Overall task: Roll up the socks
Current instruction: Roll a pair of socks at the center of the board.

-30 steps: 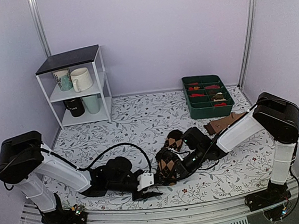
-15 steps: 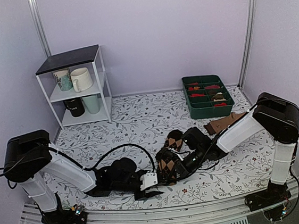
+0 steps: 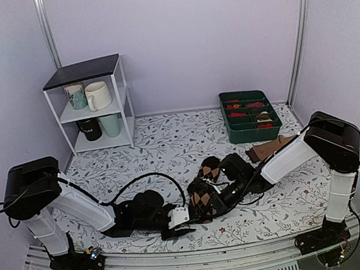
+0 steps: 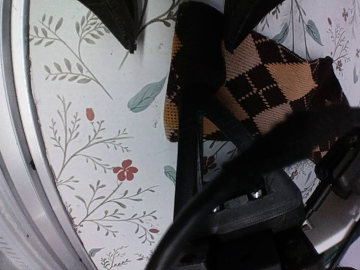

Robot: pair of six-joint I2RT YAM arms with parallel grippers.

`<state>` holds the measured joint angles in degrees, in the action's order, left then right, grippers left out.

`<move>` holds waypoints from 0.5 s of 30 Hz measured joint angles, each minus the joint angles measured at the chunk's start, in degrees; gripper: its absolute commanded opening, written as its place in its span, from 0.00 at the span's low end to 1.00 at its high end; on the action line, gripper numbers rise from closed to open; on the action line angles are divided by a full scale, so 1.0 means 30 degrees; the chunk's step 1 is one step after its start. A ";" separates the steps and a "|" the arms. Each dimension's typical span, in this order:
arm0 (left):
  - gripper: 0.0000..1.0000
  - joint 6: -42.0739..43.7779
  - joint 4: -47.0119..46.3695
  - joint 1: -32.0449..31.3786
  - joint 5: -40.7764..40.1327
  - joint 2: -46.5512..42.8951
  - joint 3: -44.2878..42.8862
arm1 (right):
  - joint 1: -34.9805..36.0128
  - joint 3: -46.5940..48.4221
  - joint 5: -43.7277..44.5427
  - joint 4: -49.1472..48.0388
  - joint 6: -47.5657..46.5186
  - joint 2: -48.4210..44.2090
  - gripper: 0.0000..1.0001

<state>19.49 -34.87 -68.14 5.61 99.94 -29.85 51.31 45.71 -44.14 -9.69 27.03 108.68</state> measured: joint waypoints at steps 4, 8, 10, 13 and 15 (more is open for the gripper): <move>0.43 0.0007 0.0138 0.0000 0.0270 0.0087 -0.0044 | 0.0000 0.0000 -0.0022 0.0000 0.0007 0.0007 0.00; 0.37 -0.0007 0.0503 0.0000 0.0474 0.0372 -0.0437 | 0.0000 0.0000 -0.0073 -0.0007 0.0015 0.0029 0.00; 0.33 -0.0022 0.0634 0.0000 0.0488 0.0546 -0.0685 | -0.0007 -0.0007 -0.0102 -0.0015 0.0029 0.0036 0.00; 0.24 -0.0146 0.0889 0.0007 0.0517 0.0699 -0.0969 | 0.0000 -0.0044 -0.0313 -0.0007 0.0066 0.0036 0.00; 0.15 -0.0262 0.1049 0.0051 0.0554 0.0729 -0.1086 | 0.0000 -0.0087 -0.0430 -0.0007 0.0066 0.0036 0.00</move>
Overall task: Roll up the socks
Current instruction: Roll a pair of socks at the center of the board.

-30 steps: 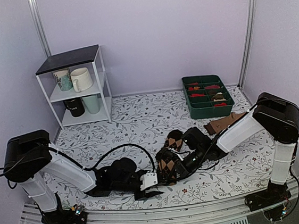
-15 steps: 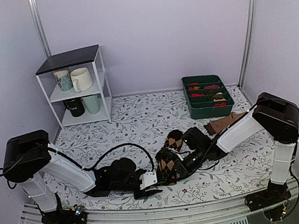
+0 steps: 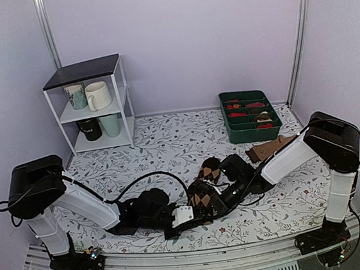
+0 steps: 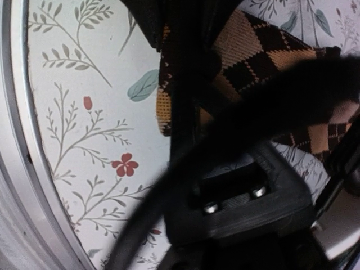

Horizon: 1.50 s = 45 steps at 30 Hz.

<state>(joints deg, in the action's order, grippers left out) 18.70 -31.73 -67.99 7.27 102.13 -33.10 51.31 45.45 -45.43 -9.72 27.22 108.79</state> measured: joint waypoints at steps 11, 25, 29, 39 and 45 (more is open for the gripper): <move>0.00 -0.2295 0.1392 0.1020 0.2171 -0.0277 -0.0452 | 0.0007 -0.0080 -0.0131 -0.0160 -0.0160 -0.0058 0.15; 0.00 -0.6703 0.5960 0.2652 0.7002 -0.0248 -0.2208 | 0.3293 -0.7563 0.8029 -0.5005 -0.5005 -0.9668 0.33; 0.00 -0.7351 0.6849 0.3024 0.7978 0.0095 -0.2761 | 0.4889 -0.7745 0.9843 -0.6135 -0.8014 -0.9610 0.33; 0.00 -0.7832 0.7038 0.3468 0.9435 0.0750 -0.3169 | 0.5770 -0.6608 1.1788 -0.6710 -1.2451 -0.6557 0.35; 0.00 -0.7817 0.6914 0.3504 0.9741 0.0969 -0.3264 | 0.5770 -0.5916 1.2160 -0.6885 -1.3471 -0.5268 0.36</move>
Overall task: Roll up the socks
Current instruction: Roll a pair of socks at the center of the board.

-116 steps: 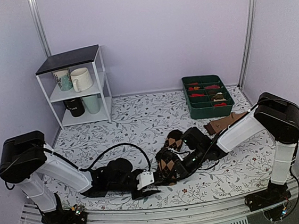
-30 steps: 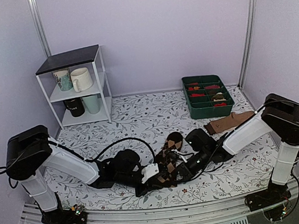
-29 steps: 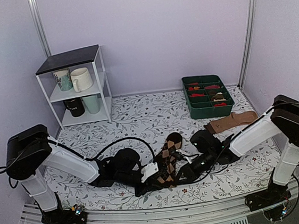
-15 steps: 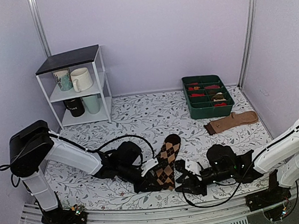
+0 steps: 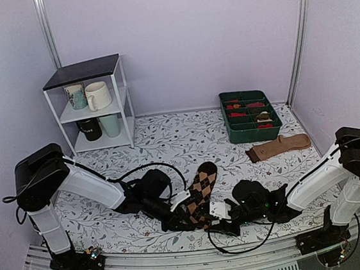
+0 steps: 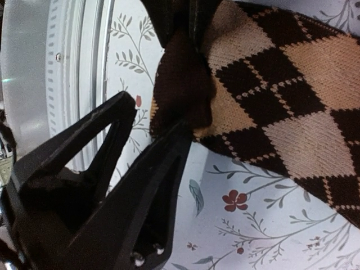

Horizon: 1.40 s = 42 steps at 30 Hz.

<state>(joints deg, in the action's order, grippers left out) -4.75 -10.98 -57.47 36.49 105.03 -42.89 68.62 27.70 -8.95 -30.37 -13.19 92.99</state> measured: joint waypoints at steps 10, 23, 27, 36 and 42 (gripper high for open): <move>0.00 0.0051 -0.0087 0.0066 0.0284 0.0131 -0.0044 | 0.0007 0.0969 -0.0153 -0.0029 -0.0197 0.1537 0.08; 0.34 0.0816 -0.1078 0.0073 -0.1872 -0.1392 0.0940 | -0.1341 0.1173 -0.1588 0.0211 0.4291 0.1741 0.00; 0.36 0.1756 -0.2375 0.0087 -0.3147 -0.3738 0.2659 | -0.2127 0.1035 -0.2922 0.0270 0.6018 0.1770 0.00; 0.39 0.4124 -0.5901 -0.0976 -0.4379 -0.5690 0.5457 | -0.3504 0.3235 -0.6710 0.2011 0.9114 0.3526 0.00; 0.41 0.5391 -0.6397 -0.2033 -0.5770 -0.5202 0.5719 | -0.4670 0.4575 -0.9326 0.4029 1.0958 0.4415 0.00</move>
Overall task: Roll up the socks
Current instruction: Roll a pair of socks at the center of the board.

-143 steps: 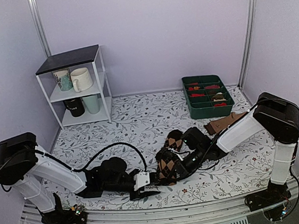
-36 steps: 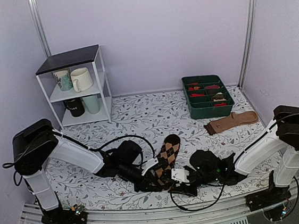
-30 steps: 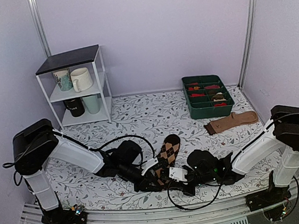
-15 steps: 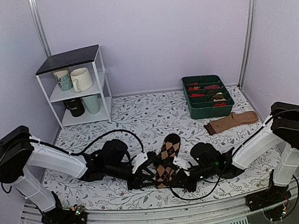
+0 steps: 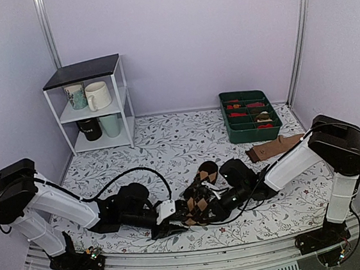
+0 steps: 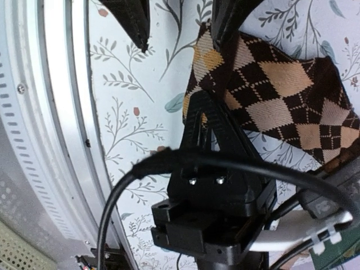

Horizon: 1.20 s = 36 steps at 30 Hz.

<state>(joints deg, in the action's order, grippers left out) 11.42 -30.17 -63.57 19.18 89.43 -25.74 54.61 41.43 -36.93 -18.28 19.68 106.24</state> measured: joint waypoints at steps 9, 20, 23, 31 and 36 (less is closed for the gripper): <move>0.43 0.1005 -0.2310 -0.0699 -0.3155 0.1741 0.0044 | -0.1013 0.0459 -0.2674 0.0503 0.1137 0.0867 0.00; 0.15 0.1246 -0.2346 -0.0758 -0.3716 0.3155 -0.0707 | -0.1275 0.0605 -0.3614 0.0597 0.1195 0.1253 0.00; 0.00 0.1282 -0.1800 -0.0765 -0.3526 0.3359 -0.1188 | -0.1355 0.0641 -0.3891 0.0605 0.1209 0.1341 0.00; 0.00 0.0678 -0.0058 -0.0692 -0.2594 0.4065 -0.2841 | -0.1632 0.0525 -0.4714 0.1370 0.1078 0.1188 0.09; 0.00 -0.0969 0.0801 -0.0087 -0.0525 0.3818 -0.2943 | -0.1457 0.0000 -0.3213 0.2120 0.0335 -0.0350 0.28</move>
<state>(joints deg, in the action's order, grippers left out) 8.51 -27.77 -63.83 17.61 100.88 -34.57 50.24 41.43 -46.57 -11.92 20.69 105.19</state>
